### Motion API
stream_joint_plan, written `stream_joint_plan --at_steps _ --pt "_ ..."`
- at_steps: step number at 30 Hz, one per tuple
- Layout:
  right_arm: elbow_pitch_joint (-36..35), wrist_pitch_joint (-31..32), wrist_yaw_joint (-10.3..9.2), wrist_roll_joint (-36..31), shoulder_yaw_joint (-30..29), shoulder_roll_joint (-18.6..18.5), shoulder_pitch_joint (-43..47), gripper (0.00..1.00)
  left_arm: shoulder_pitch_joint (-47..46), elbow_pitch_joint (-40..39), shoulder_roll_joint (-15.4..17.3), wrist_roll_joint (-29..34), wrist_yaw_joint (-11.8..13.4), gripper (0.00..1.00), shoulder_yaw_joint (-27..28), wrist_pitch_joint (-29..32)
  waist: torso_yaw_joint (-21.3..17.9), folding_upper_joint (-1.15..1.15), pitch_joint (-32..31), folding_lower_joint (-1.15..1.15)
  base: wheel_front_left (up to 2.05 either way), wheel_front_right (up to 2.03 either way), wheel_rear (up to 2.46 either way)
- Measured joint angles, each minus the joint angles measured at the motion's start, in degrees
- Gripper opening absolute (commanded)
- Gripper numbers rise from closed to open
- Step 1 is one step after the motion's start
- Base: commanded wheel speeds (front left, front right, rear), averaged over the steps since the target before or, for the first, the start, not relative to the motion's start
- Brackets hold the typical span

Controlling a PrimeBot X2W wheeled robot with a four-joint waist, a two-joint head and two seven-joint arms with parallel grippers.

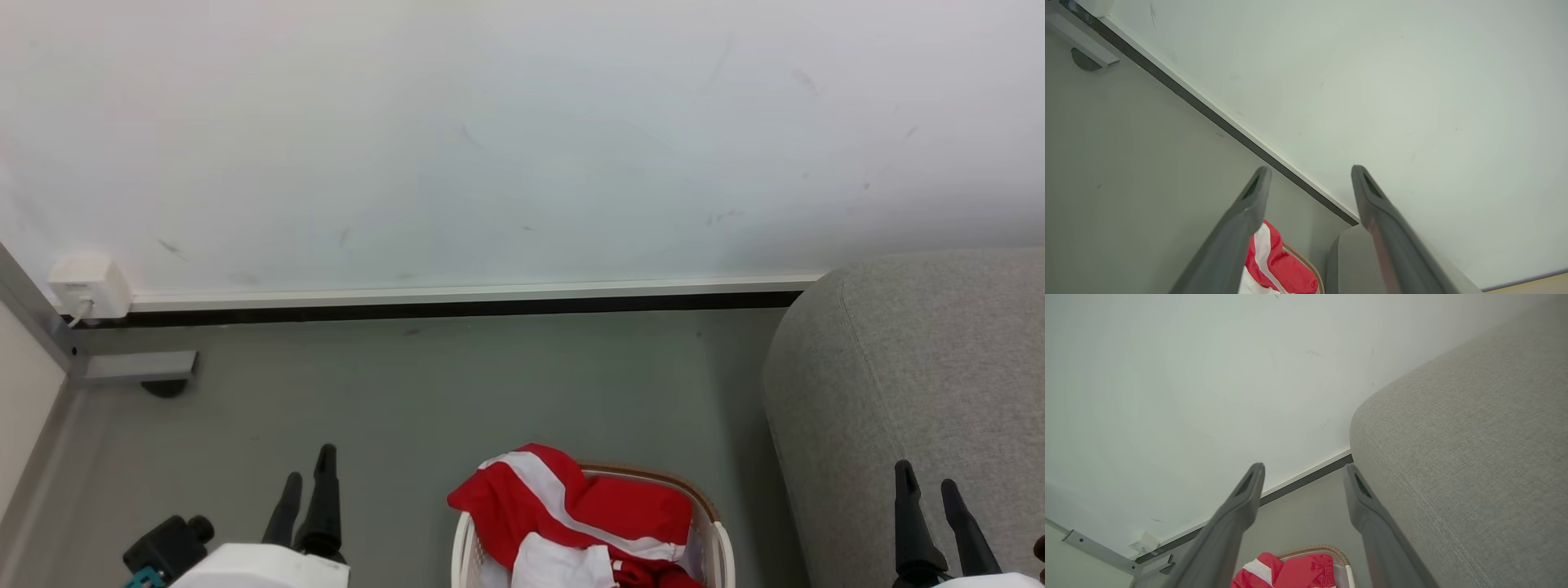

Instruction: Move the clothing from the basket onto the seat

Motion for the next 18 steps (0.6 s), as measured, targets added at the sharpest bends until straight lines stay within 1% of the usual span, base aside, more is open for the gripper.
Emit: stream_joint_plan --at_steps 2,3,4,7,8,9,12,18 --pt "0.3 -0.4 0.00 -1.6 0.2 -0.2 0.0 1.00 0.0 -0.1 0.0 2.2 0.0 1.00 -0.2 -0.1 0.0 0.00 -0.1 0.00 0.00 0.00 0.00" --pt "0.3 -0.4 0.00 -1.6 0.2 -0.2 0.0 1.00 0.0 -0.1 0.0 2.2 0.0 1.00 -0.2 -0.1 0.0 0.00 -0.1 0.00 0.00 0.00 0.00" --pt "0.9 -0.9 0.00 -3.9 0.3 -0.4 0.0 1.00 0.0 -0.5 0.0 5.4 0.0 1.00 -0.6 -0.7 -0.1 0.00 -0.2 0.00 0.00 0.00 0.00" --pt "1.1 -1.1 0.00 -4.7 0.4 -0.4 0.0 1.00 0.0 -0.6 0.0 6.4 0.0 1.00 -0.7 -0.9 -0.1 0.00 -0.2 0.00 0.00 0.00 0.00" --pt "1.5 -1.2 0.00 -6.4 0.5 -0.4 0.0 1.00 0.0 -0.8 0.0 8.4 0.1 1.00 -0.9 -1.3 -0.1 0.00 -0.3 0.00 0.00 0.00 0.00" --pt "1.5 -1.2 0.00 -6.4 0.5 -0.4 0.0 1.00 0.0 -0.8 0.0 8.4 0.1 1.00 -0.9 -1.3 -0.1 0.00 -0.3 0.00 0.00 0.00 0.00" --pt "1.9 -2.1 0.00 -9.2 0.6 -0.6 0.0 1.00 0.1 -1.1 0.0 12.0 0.0 1.00 -1.6 -2.1 -0.1 0.00 -0.3 0.00 0.00 0.00 0.00" --pt "2.2 -2.9 0.00 -13.4 0.6 -0.9 -0.1 1.00 0.1 -1.3 0.0 17.0 -0.1 1.00 -2.5 -2.7 -0.1 0.00 -0.2 0.00 0.00 0.00 0.00"
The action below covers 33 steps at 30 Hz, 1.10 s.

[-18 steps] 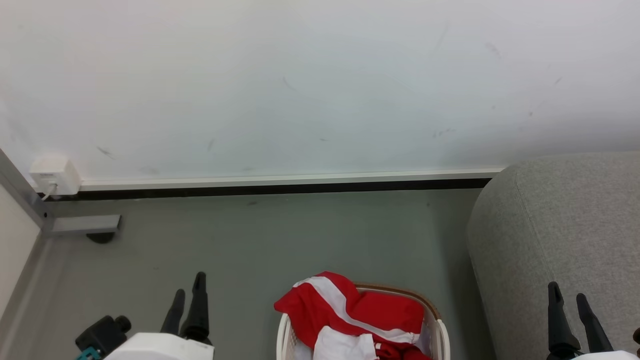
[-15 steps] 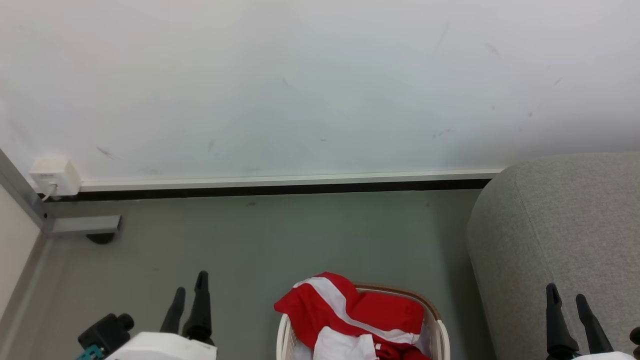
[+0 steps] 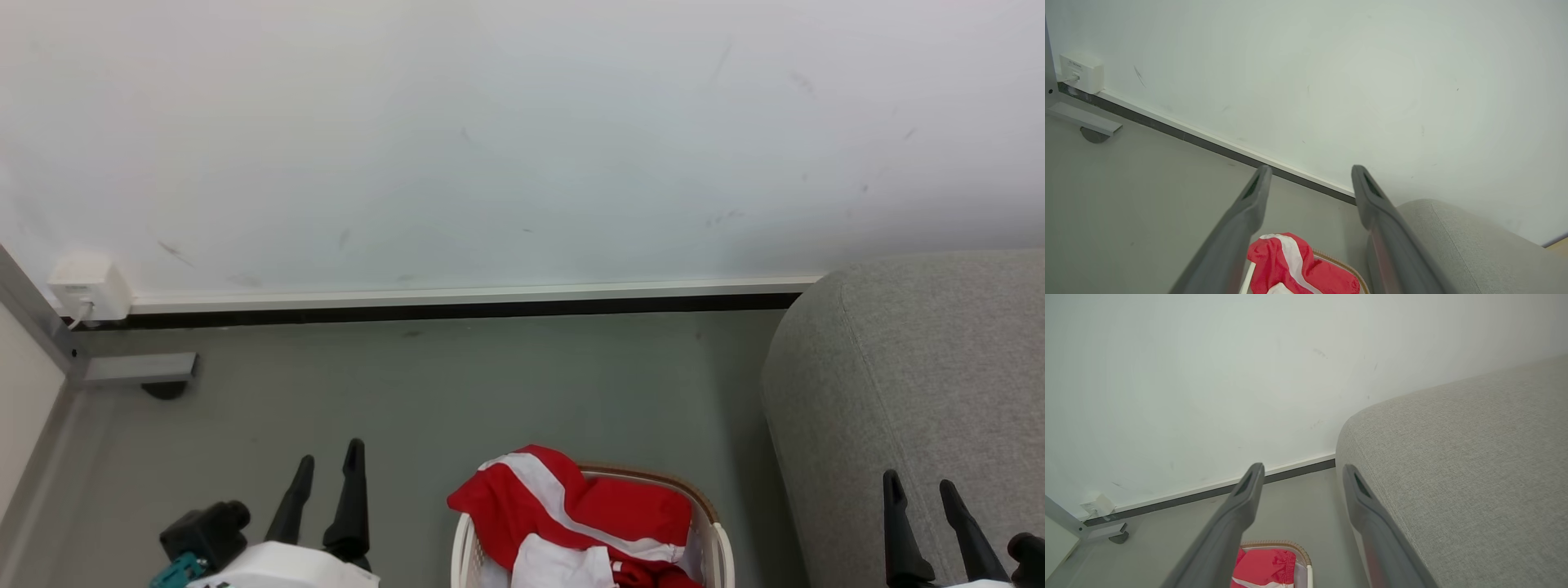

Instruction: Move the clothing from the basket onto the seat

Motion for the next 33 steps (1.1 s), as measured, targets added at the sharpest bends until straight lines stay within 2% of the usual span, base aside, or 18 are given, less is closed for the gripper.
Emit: stream_joint_plan --at_steps 13,33 --pt "0.1 -1.8 0.00 -5.9 1.3 -0.8 -0.1 1.00 -0.3 0.1 0.0 9.3 -0.4 1.00 -0.9 -1.9 0.4 0.00 0.0 0.00 0.00 0.00 0.00" --pt "0.2 -4.3 0.00 -14.4 0.0 -0.9 0.5 1.00 -0.3 1.1 0.1 19.6 -1.2 1.00 -1.5 -4.4 0.4 0.00 -0.4 0.00 0.00 0.00 0.00"
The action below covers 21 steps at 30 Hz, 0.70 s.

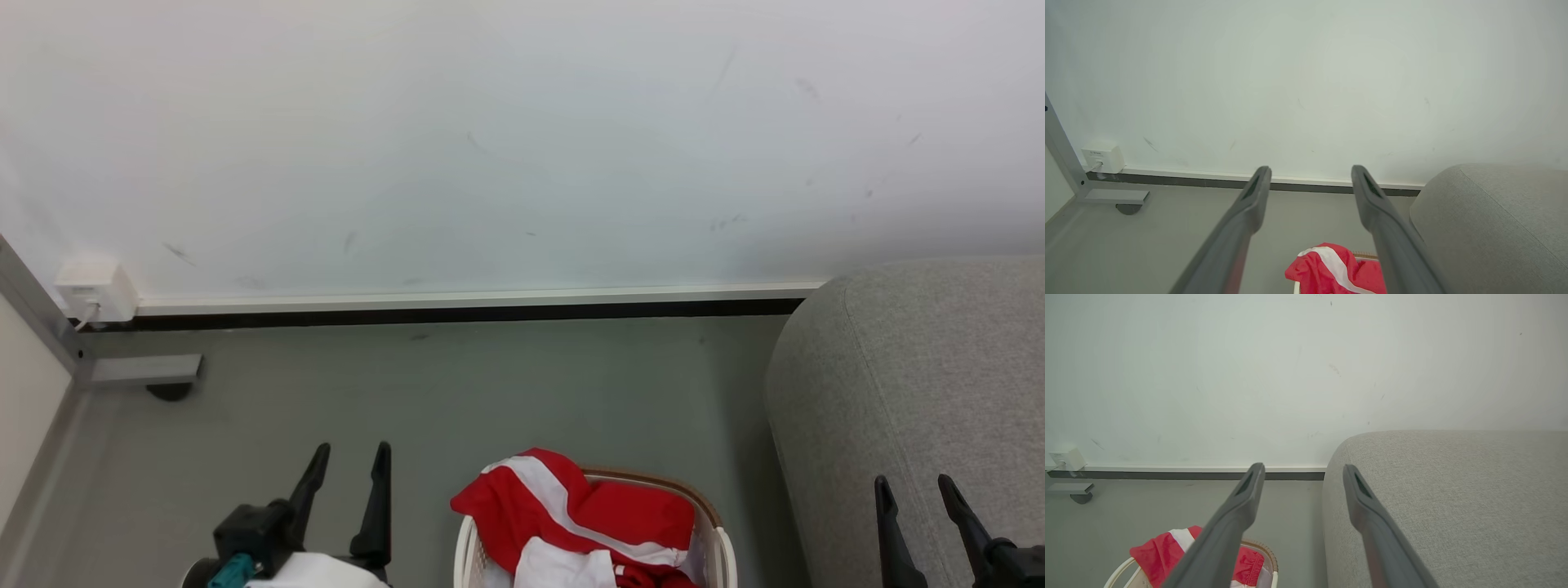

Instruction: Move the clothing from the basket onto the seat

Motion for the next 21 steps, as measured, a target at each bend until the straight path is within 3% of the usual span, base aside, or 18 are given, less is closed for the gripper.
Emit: stream_joint_plan --at_steps 21 --pt "0.5 -2.1 0.00 -7.6 -1.7 0.5 0.3 1.00 -0.2 0.7 0.1 8.0 0.0 1.00 -1.4 -2.2 0.4 0.00 0.1 0.00 0.00 0.00 0.00"
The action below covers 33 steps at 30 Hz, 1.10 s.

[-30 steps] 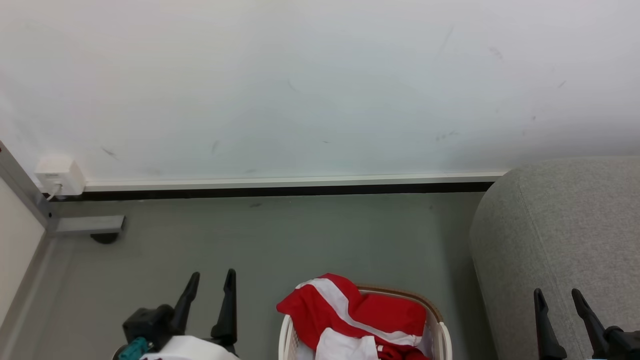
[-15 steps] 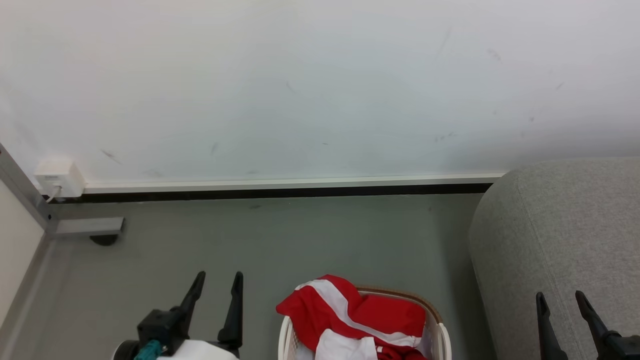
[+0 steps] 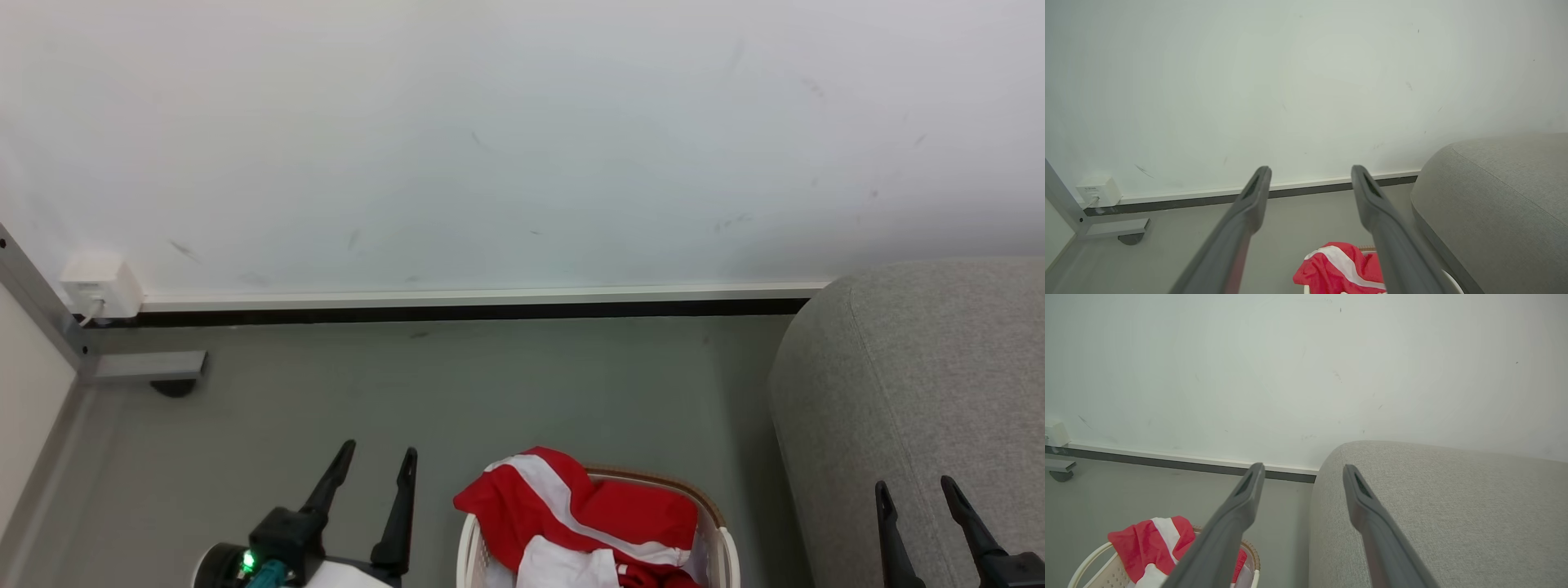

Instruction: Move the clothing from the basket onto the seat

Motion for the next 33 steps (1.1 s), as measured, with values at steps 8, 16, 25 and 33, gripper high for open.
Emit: stream_joint_plan --at_steps 8,16,25,33 --pt "0.0 -0.3 0.00 0.0 -0.1 0.0 0.0 1.00 0.0 0.1 0.0 0.1 0.2 1.00 0.0 -0.2 -0.1 0.00 0.0 0.00 0.00 0.00 0.00" --pt "-0.1 -0.3 0.00 1.0 0.2 0.0 0.0 1.00 0.0 0.3 0.0 0.0 0.1 1.00 0.2 -0.2 -0.4 0.00 0.4 0.00 0.00 0.00 0.00" --pt "-2.2 -0.3 0.00 2.9 1.2 0.0 -2.1 1.00 -2.1 1.2 0.1 -0.4 -0.8 1.00 -1.5 -0.2 -2.3 0.00 3.2 0.00 0.00 0.00 0.00" --pt "-7.5 -0.4 0.00 3.8 4.0 0.4 -11.0 1.00 -13.5 4.5 0.1 0.2 -2.4 1.00 -6.1 -0.2 -4.4 0.00 12.9 0.01 0.00 0.00 0.00"
